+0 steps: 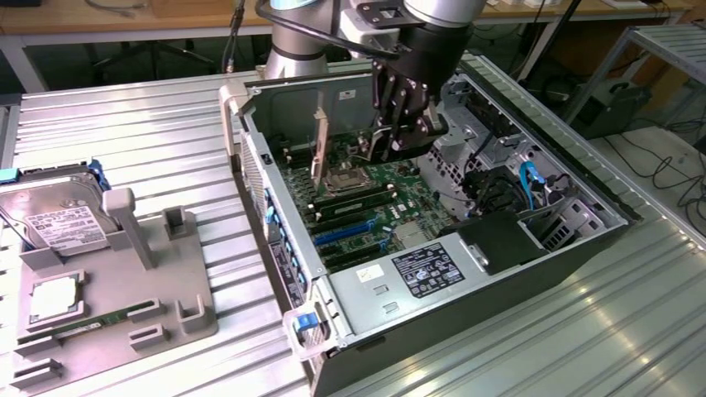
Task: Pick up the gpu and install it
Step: 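Insert the gpu into the slot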
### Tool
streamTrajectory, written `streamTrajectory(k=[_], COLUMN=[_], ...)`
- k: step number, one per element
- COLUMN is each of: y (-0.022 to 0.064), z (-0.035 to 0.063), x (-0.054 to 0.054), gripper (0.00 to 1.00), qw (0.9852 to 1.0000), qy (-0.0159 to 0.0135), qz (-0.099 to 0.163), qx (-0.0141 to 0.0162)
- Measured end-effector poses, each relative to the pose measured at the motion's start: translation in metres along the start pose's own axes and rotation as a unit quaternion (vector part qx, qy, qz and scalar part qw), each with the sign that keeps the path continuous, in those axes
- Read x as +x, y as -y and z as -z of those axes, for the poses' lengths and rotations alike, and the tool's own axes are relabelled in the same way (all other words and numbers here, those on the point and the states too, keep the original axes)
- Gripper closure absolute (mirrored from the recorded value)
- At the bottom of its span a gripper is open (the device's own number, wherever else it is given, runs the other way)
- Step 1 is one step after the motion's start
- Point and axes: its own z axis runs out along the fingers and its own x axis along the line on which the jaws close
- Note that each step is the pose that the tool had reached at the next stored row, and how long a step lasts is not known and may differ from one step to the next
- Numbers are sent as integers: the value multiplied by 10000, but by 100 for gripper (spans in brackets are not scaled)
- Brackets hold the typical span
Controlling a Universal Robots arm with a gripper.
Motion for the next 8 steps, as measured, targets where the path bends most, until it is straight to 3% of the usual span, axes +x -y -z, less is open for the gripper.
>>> streamTrajectory(k=[8], y=[-2], z=[-40], x=[14], gripper=[72], qw=[10000], qy=[3], qz=[8], qx=[0])
